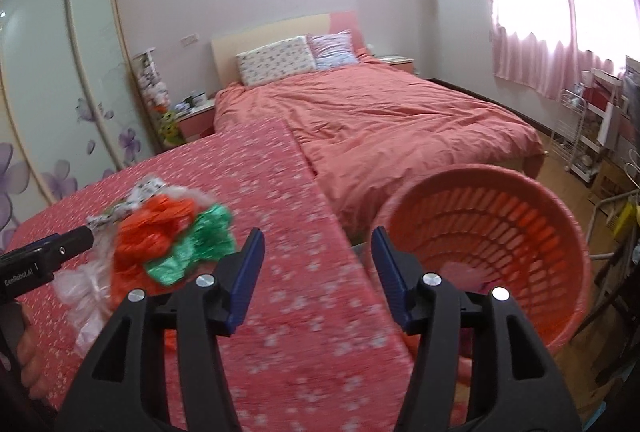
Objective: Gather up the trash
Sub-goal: 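Return to the pile and grasp the clear plastic bag with the left tool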
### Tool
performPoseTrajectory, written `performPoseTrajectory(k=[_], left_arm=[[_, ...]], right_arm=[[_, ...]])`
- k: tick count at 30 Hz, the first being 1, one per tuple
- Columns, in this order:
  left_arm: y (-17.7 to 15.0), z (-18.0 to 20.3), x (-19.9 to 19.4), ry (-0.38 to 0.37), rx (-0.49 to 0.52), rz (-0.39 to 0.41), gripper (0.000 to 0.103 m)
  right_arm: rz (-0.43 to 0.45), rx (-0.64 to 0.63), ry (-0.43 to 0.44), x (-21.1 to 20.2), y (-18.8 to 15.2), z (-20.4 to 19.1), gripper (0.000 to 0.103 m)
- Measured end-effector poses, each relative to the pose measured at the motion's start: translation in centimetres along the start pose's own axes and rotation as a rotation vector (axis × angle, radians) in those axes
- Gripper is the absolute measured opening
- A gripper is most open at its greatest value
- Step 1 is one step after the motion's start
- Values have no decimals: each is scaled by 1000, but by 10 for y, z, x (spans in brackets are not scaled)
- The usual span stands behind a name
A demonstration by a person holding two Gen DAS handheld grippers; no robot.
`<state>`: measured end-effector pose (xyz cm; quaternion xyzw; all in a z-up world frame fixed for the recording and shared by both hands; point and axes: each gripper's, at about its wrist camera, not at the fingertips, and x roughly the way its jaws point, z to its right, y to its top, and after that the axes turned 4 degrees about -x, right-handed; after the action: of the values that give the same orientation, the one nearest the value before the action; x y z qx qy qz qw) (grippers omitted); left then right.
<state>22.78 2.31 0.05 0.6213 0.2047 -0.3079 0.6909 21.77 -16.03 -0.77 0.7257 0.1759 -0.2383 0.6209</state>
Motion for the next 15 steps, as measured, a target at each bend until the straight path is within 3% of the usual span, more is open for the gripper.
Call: performPoseTrajectory(k=[7, 15], left_arm=[[-18, -32, 18, 7, -33, -74, 77], [-39, -38, 34, 9, -22, -128, 54]], right_arm=[[-28, -27, 30, 6, -8, -26, 55], [-38, -44, 36, 9, -9, -39, 55]])
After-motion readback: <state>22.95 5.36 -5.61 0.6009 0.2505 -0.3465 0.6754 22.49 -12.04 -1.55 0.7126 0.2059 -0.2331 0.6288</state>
